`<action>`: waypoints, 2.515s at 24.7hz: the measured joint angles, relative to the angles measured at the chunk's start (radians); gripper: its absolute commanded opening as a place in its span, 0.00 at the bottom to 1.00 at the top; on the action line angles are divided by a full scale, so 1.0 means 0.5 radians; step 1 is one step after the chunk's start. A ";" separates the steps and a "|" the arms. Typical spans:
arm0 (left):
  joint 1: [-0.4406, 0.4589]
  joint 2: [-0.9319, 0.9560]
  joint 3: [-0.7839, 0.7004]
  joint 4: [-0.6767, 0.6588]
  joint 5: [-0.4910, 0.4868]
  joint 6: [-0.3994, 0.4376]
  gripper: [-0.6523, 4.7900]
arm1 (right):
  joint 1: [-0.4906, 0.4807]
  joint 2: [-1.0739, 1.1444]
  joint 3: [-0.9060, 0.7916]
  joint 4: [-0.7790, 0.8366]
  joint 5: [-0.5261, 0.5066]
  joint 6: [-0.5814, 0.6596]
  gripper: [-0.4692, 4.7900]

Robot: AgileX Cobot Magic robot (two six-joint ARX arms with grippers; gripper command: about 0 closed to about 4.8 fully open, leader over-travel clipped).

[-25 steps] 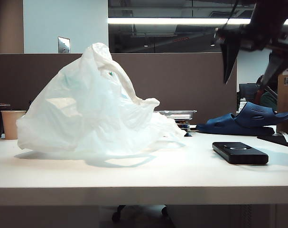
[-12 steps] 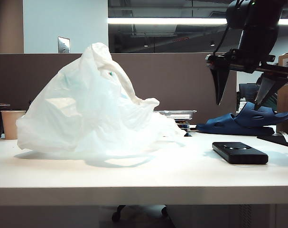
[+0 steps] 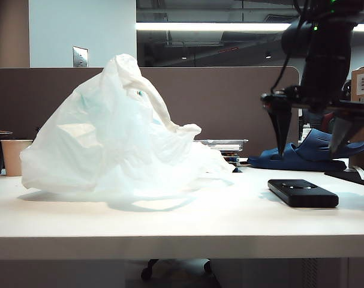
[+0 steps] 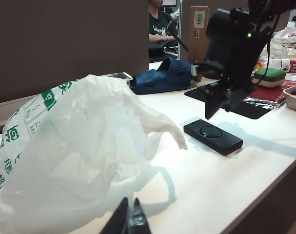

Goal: Put the power bank into the bag.

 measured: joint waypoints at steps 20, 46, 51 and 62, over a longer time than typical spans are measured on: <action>0.000 0.000 -0.001 -0.001 0.000 0.000 0.11 | 0.078 0.079 -0.141 0.274 0.035 0.018 1.00; 0.000 0.000 0.000 -0.016 -0.001 0.000 0.11 | 0.082 0.199 -0.144 0.333 0.119 0.082 1.00; 0.000 0.000 0.000 -0.016 -0.001 0.000 0.11 | 0.083 0.199 -0.144 0.340 0.120 0.109 1.00; 0.000 0.000 0.000 -0.017 0.000 0.000 0.11 | 0.084 0.249 -0.140 0.341 0.145 0.120 1.00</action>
